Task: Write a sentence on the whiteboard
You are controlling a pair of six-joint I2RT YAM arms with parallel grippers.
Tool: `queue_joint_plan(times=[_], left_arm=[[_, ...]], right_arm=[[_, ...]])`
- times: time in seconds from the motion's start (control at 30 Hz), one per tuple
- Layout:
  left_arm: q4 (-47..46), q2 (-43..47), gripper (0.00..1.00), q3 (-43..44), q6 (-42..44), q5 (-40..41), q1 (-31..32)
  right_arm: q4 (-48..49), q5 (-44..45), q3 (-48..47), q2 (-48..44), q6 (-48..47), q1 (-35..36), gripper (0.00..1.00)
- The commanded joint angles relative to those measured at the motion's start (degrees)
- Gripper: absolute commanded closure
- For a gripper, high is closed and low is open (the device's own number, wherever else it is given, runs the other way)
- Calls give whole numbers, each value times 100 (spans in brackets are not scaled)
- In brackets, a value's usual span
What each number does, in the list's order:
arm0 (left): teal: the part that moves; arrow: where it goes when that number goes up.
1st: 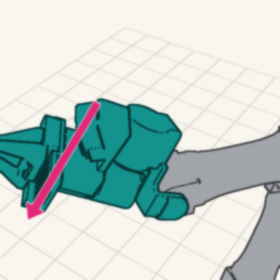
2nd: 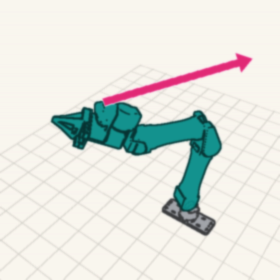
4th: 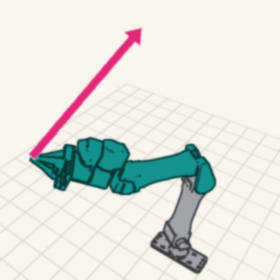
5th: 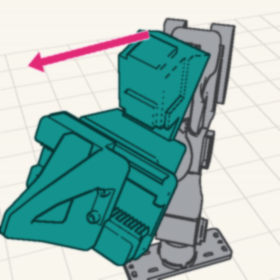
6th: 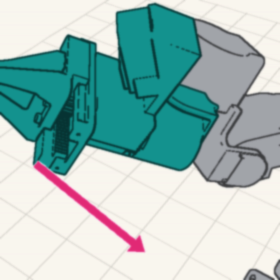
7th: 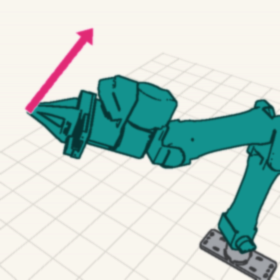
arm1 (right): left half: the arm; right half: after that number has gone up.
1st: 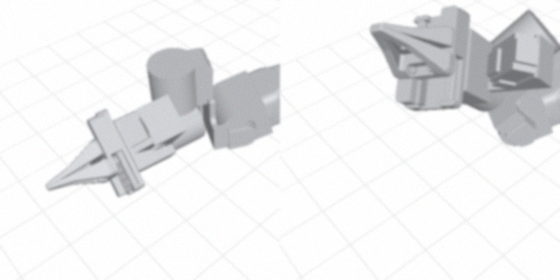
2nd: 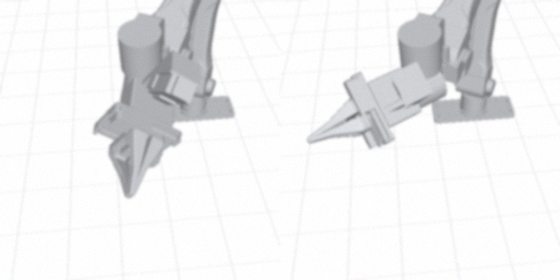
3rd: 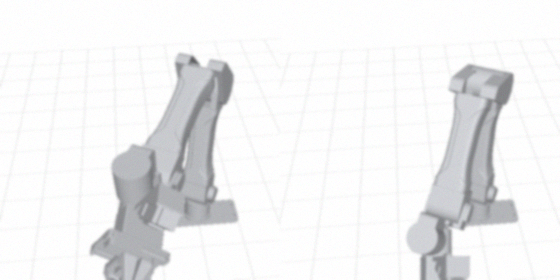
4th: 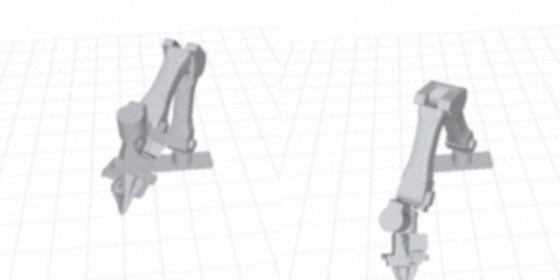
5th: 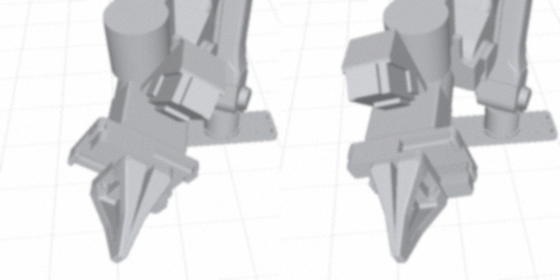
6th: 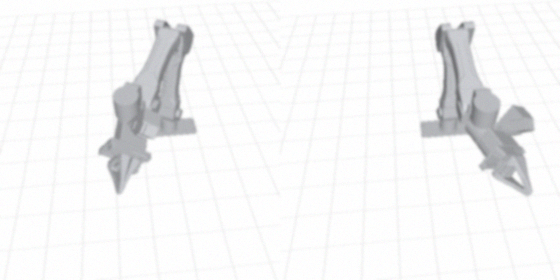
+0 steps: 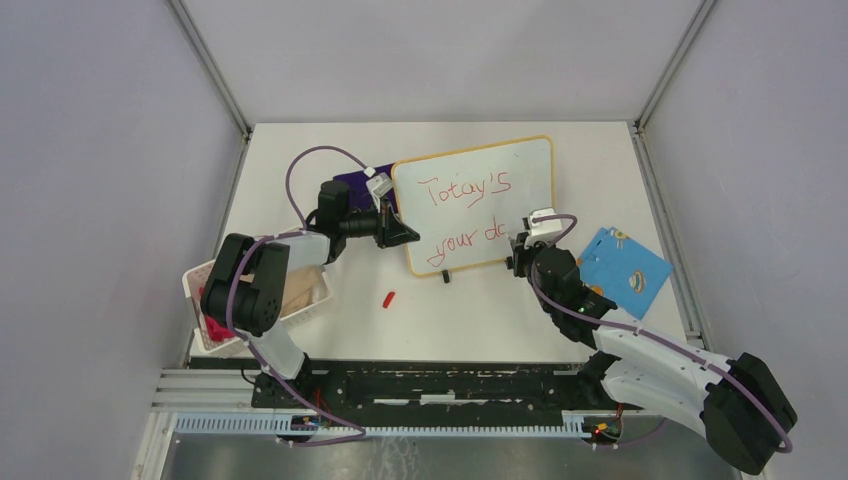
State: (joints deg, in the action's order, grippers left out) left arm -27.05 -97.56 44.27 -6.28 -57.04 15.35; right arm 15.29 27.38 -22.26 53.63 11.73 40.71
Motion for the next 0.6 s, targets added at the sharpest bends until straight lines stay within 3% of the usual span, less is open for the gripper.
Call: queue_joint_plan(times=[0.0,0.57], left_arm=[[683,-292,98,-155,940,723,170],[691,-298,98,-155,946,720,178]], right_arm=[[123,243,-222,-31,-59,-42,100],[257,168,-560,143,-199,-70,100]])
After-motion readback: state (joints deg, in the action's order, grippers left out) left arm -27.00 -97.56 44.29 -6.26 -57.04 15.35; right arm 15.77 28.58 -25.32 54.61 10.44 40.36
